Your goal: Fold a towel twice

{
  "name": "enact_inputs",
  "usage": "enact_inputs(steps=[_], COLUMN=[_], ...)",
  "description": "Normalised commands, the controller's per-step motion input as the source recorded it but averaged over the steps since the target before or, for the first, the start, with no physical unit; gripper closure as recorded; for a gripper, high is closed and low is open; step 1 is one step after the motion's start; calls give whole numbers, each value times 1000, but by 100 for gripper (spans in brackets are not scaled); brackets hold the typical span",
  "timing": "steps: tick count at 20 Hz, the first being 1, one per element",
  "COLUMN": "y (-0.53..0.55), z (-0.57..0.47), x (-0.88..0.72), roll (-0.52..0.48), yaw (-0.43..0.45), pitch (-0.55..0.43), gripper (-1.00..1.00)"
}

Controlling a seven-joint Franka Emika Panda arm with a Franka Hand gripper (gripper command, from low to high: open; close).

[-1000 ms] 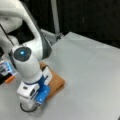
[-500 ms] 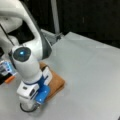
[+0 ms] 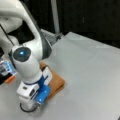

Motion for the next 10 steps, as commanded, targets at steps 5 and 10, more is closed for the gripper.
enact_inputs(steps=[5,10], y=[-98,-98], z=[-195,-195], x=[-127,-127], roll=[40,40], yaw=[-19,-19], pitch=[-127,-127], gripper=[100,100])
